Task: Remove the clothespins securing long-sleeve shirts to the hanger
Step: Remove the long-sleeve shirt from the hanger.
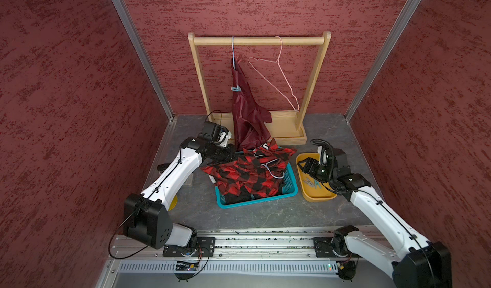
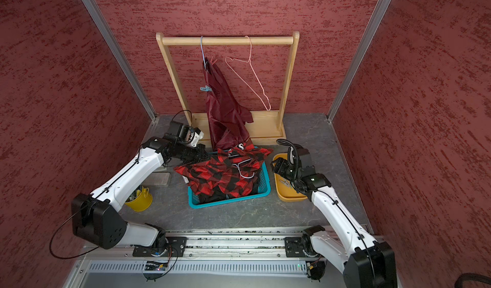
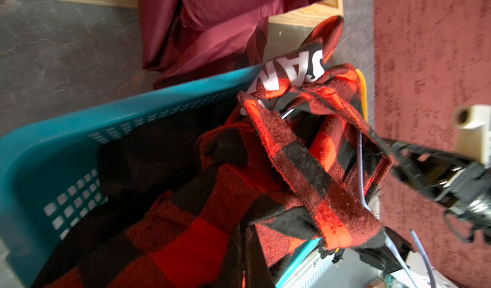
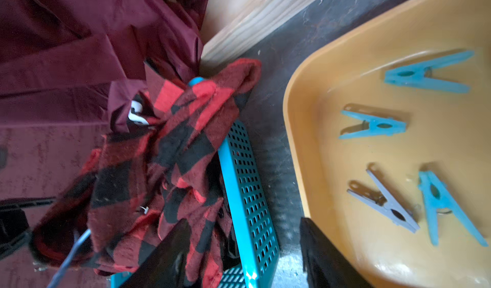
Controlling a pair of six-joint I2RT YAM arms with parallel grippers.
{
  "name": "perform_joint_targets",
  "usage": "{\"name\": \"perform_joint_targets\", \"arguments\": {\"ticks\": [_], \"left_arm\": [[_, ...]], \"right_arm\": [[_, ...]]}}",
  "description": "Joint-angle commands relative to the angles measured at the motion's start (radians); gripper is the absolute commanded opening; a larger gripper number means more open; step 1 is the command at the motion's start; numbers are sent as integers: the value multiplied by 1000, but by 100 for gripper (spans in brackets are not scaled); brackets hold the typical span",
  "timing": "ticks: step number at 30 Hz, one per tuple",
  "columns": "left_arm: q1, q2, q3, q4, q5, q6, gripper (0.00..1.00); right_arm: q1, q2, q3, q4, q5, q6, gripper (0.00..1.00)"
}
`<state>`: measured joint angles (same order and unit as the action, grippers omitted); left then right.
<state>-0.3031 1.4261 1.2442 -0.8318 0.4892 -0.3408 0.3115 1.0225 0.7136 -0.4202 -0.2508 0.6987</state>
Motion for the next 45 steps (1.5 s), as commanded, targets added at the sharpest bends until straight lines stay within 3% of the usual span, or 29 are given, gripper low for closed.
{"name": "perform_joint_targets", "arguments": {"ticks": [1,5,13,21,29,32,39,41,45], "left_arm": [[22,9,-22,82,73,-47,0],[29,15,-36,113,100,-75,0],[58,66,-55,167,150,-109,0],[54,46,-92,167,158,-106,0],[35,-10,-143,149,156,-95,0],[29,-32,-159,139,157,-91,0],[10,-65,-193,112,168,-55,0],[-5,-75,-191,105,159,-37,12],[-43,-98,-195,124,134,-25,52]], "right_arm": [[94,26,-6,5,66,2,66],[235,58,16,81,114,33,65],[464,146,73,241,185,44,47],[478,171,166,315,195,42,45],[477,291,294,361,163,26,63],[476,349,338,363,174,21,65],[462,513,453,291,205,17,59],[457,521,453,292,206,26,59],[446,522,427,302,192,40,59]]}}
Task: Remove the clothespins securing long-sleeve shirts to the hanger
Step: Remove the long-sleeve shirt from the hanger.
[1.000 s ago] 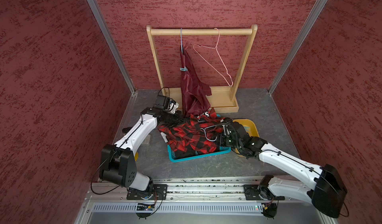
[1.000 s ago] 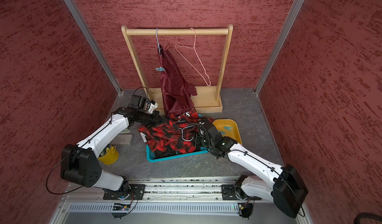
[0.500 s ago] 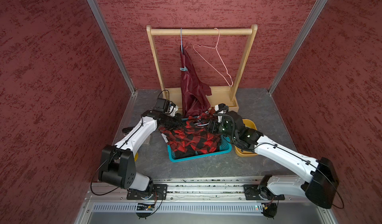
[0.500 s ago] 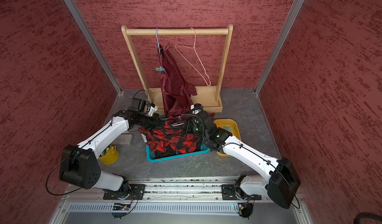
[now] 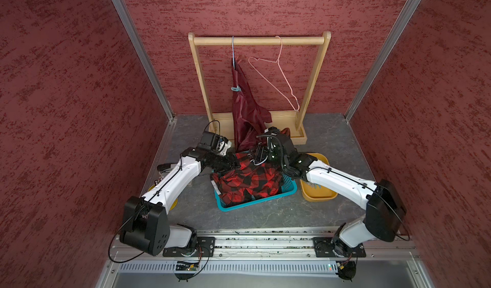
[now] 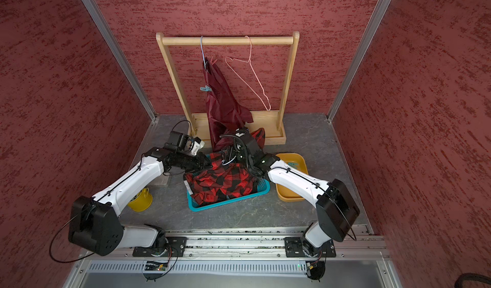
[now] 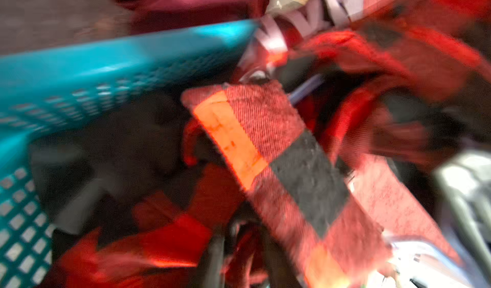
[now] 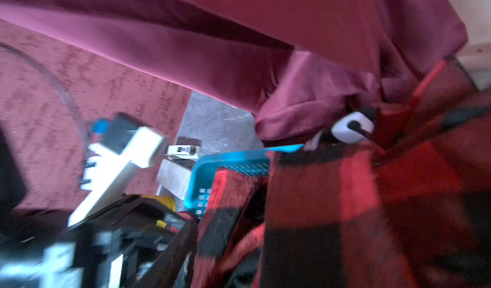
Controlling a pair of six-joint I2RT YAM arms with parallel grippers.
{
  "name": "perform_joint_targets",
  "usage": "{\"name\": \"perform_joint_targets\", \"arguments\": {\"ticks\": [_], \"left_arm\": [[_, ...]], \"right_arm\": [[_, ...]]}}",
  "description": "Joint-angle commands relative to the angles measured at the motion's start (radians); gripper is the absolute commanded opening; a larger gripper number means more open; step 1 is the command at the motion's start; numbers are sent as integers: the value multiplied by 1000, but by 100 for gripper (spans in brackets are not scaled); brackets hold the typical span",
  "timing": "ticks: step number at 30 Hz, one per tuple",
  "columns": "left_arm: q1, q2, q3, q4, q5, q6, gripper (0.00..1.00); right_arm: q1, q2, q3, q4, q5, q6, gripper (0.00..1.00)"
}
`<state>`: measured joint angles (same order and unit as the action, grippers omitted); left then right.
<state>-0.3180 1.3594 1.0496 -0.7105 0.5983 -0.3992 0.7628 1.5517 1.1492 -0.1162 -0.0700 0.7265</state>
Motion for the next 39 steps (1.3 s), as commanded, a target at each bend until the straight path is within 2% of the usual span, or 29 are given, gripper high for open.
{"name": "perform_joint_targets", "arguments": {"ticks": [1,5,9,13,16,20,24,28,31,33,37,39], "left_arm": [[-39,-33,-1,10,20,34,57],[-103,-38,25,10,-18,64,69],[-188,-94,30,-8,-136,150,80],[-194,-179,4,4,-205,175,88],[-214,-231,-8,3,-272,235,91],[-283,-269,-54,49,-327,390,91],[-342,-296,-113,133,-414,536,90],[-347,-280,-154,207,-513,630,90],[-346,-240,-154,235,-541,671,86],[-348,-216,-154,258,-549,684,80],[-366,-173,-143,267,-564,694,62],[-382,-160,-147,280,-591,697,56]], "right_arm": [[-9,-7,-12,-1,4,16,59],[-16,4,-14,0,-8,31,59],[-26,15,-10,2,-19,46,58],[-37,24,-9,-6,-34,53,58],[-41,20,-14,-7,-43,55,58],[-50,16,-17,-15,-53,53,58],[-54,15,-14,-16,-66,51,58],[-56,14,-11,-16,-76,51,58],[-56,14,-10,-19,-82,51,58],[-57,14,-11,-20,-83,53,58],[-58,15,-10,-21,-87,53,59],[-57,18,-8,-16,-92,56,59]]}}
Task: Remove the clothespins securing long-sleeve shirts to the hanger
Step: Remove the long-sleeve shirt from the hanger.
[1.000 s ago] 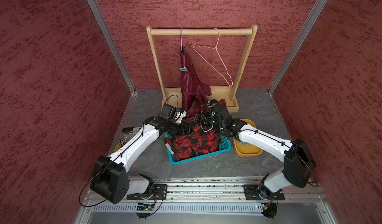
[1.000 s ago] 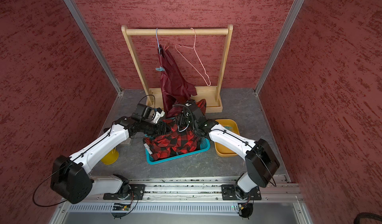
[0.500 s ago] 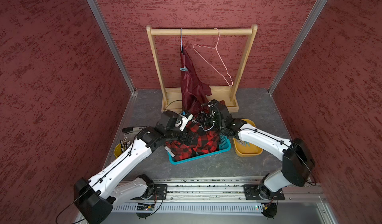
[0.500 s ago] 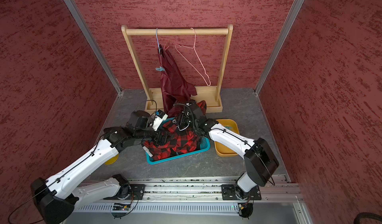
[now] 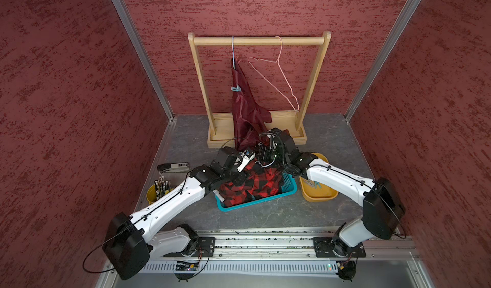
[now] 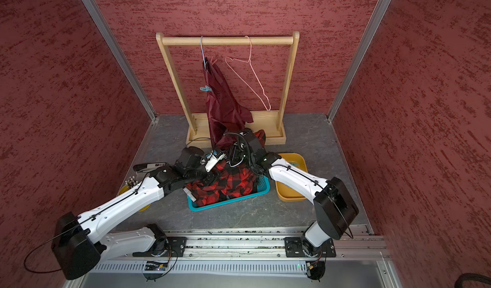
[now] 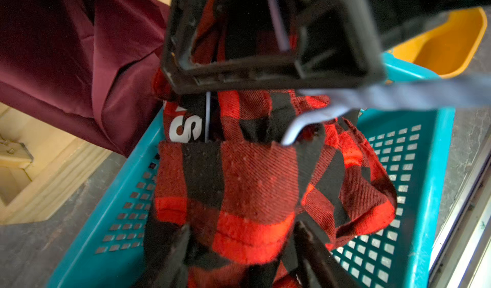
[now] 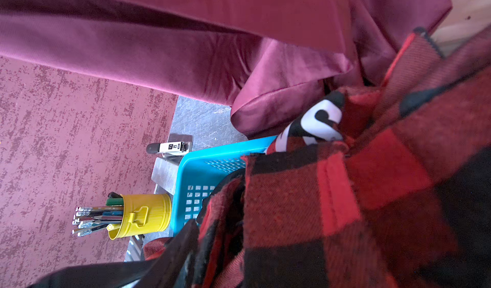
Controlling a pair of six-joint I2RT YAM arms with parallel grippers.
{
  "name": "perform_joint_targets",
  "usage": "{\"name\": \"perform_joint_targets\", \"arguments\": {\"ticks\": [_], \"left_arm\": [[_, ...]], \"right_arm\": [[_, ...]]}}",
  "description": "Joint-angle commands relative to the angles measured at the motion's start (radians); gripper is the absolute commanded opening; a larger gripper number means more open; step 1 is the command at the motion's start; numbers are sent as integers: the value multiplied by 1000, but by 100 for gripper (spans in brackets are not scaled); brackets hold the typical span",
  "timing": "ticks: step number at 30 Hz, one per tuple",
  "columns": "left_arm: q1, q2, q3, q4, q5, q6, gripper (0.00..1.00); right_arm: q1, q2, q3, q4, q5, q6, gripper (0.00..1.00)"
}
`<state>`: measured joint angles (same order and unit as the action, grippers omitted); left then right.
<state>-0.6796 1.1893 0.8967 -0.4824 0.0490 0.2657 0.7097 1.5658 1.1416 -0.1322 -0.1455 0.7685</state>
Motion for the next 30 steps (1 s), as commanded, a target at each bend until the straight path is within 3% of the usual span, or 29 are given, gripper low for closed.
{"name": "perform_joint_targets", "arguments": {"ticks": [1,6,8,13,16,20,26,30], "left_arm": [[-30,16,4,58,-55,33,55],[-49,33,-5,97,-83,21,45],[-53,41,-3,100,-90,13,38],[-63,52,-3,101,-115,-24,8],[-79,53,-4,96,-124,-37,0],[-110,53,4,76,-149,-53,0],[-143,-7,9,32,-141,-65,0],[-157,-58,1,-3,-133,-61,0]], "right_arm": [[-5,5,1,1,-18,15,59],[-6,11,6,5,-23,17,59],[-6,14,9,2,-24,17,59],[-8,12,10,6,-29,10,61],[-10,11,6,9,-32,9,62],[-14,13,10,8,-34,5,65],[-35,17,17,-22,7,19,82],[-66,24,13,-22,20,55,87]]}}
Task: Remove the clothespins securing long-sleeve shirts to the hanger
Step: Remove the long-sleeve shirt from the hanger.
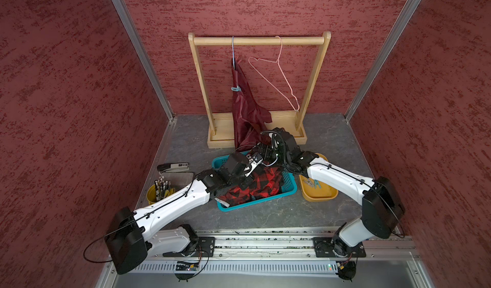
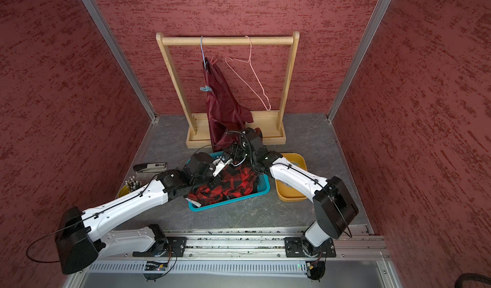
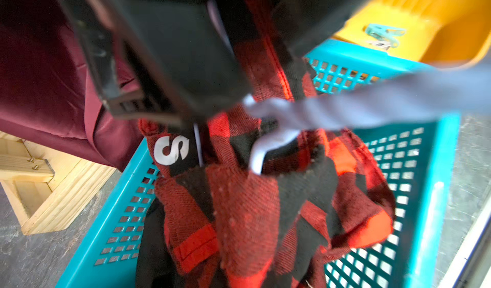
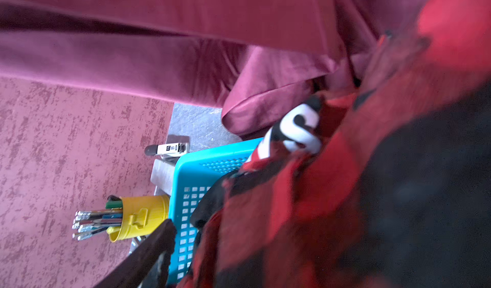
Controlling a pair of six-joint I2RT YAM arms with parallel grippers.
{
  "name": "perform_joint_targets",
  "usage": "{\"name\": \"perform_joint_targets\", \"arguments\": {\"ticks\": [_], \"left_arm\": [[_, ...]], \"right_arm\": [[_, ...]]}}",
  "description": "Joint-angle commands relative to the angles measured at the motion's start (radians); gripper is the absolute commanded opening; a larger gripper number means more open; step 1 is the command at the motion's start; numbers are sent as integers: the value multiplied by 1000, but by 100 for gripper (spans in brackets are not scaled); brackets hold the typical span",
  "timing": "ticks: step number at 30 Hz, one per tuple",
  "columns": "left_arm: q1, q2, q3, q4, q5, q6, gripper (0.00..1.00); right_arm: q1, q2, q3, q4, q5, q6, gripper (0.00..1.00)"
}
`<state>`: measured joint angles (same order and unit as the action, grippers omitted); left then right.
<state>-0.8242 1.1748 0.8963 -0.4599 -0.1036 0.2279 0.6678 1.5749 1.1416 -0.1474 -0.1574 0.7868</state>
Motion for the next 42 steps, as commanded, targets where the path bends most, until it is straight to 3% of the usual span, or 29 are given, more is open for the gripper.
{"name": "perform_joint_targets", "arguments": {"ticks": [1,8,13,19,25,29,35,42], "left_arm": [[-14,-54,0,-34,20,-23,0],[-13,-96,-11,-78,68,-58,0],[14,-97,-12,-85,116,-106,0],[95,-101,-14,-81,252,-177,0],[184,-82,4,-74,407,-231,0],[216,-40,38,-94,489,-248,0],[234,10,74,-100,584,-271,0],[262,31,95,-80,651,-309,0]], "right_arm": [[-30,13,9,3,29,46,88],[-91,-44,-53,89,1,132,90],[-131,-172,-113,73,42,144,91],[-200,-347,-221,27,79,149,94],[-193,-476,-273,-3,89,35,77],[-91,-531,-270,6,118,-90,63],[70,-512,-240,75,157,-179,58],[176,-422,-190,144,186,-240,51]]}}
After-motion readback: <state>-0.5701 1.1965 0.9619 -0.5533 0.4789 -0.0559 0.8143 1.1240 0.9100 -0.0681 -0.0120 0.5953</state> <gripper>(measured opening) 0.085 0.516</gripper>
